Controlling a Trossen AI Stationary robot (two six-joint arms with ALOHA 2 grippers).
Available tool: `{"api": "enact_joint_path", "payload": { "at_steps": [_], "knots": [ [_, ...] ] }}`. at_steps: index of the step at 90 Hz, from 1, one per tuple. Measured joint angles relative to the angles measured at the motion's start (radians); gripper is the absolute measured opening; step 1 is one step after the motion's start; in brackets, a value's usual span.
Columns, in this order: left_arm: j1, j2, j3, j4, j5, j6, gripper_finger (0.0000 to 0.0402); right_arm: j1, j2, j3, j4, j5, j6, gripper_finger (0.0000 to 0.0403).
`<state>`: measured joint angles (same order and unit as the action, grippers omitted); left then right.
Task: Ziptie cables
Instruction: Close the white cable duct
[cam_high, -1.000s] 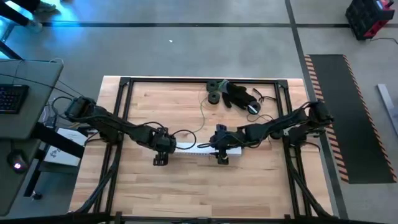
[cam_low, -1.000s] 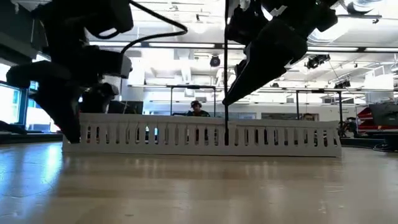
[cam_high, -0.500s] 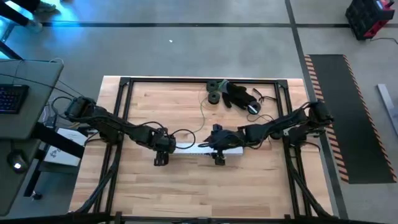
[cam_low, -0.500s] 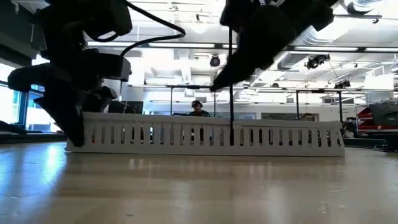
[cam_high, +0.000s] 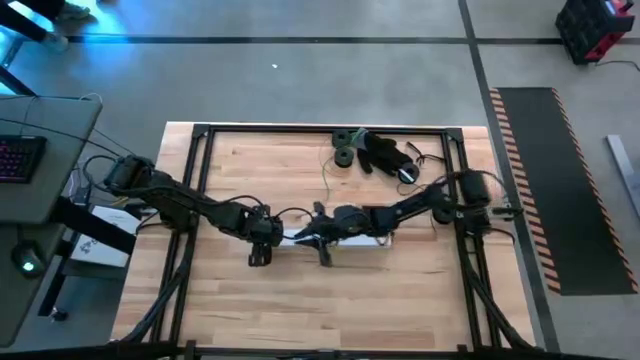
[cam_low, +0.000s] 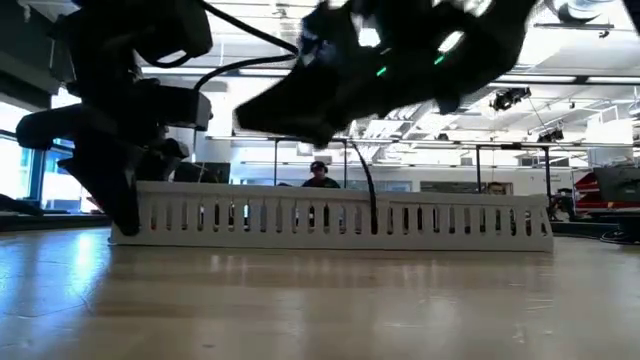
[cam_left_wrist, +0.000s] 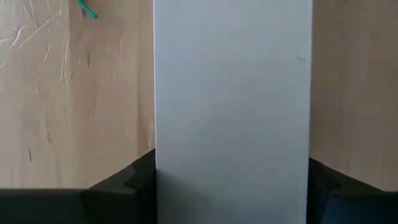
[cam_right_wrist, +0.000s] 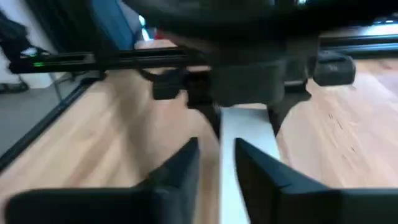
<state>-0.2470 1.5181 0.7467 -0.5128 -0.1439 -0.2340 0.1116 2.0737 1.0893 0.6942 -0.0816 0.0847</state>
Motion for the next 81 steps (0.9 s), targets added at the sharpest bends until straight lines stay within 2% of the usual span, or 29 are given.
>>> {"api": "enact_joint_path", "payload": {
  "at_steps": [5, 34, 44, 58, 69, 81],
  "knots": [
    [0.000, 0.000, 0.000, 0.002, 0.000, 0.000, 0.0208, -0.003, 0.051, 0.054, -0.017, -0.008, -0.014, 0.0009],
    [0.000, 0.000, 0.000, 0.002, -0.003, 0.000, 0.0209, -0.007, 0.184, 0.271, -0.222, 0.013, -0.038, 0.0001],
    [-0.002, 0.000, 0.000, 0.005, -0.004, 0.000, 0.0209, -0.006, 0.183, 0.282, -0.288, 0.051, -0.033, 0.0000],
    [-0.002, 0.001, 0.000, 0.013, 0.002, 0.002, 0.0214, -0.006, 0.185, 0.275, -0.307, 0.052, -0.018, 0.0000],
    [0.000, 0.001, 0.003, 0.004, 0.033, 0.000, 0.0236, -0.006, 0.196, 0.275, -0.308, 0.051, -0.008, 0.0000],
    [-0.001, -0.004, 0.058, -0.095, 0.060, 0.001, 0.0263, -0.006, 0.199, 0.275, -0.305, 0.048, 0.008, 0.0000]
  ]
}}
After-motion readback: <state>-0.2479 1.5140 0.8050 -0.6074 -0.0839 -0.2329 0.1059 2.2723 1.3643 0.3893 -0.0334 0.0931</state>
